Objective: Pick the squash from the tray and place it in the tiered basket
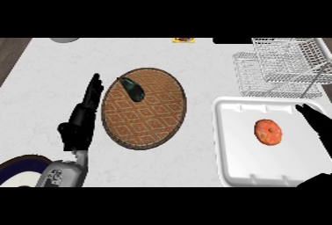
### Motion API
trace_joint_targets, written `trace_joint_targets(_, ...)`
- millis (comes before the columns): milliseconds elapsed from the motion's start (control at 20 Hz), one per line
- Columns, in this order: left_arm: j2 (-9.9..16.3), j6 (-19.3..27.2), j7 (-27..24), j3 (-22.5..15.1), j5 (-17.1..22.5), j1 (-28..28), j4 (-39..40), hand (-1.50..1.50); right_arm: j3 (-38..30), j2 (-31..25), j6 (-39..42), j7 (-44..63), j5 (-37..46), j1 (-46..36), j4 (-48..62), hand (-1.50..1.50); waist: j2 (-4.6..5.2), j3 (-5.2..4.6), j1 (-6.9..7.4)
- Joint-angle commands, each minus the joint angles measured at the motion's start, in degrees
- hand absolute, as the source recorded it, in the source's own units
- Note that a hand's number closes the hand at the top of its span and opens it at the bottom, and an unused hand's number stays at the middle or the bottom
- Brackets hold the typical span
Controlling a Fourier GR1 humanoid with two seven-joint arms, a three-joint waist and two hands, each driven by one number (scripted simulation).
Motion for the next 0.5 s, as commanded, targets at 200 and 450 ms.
trace_joint_targets(200, -0.83, -1.28, -1.47, 1.76, -1.13, 1.20, 0.36, 0.00, -4.15, 2.32, -2.90, -5.70, 7.05, 6.48, 2.48, -1.50, -0.04, 0.00, -0.36)
trace_joint_targets(450, -1.05, -2.49, 1.06, 3.26, -2.16, -2.31, 0.73, 0.00, -7.96, 4.75, -0.62, -7.61, 5.84, 2.47, 7.55, -1.50, 0.01, 0.00, -0.17)
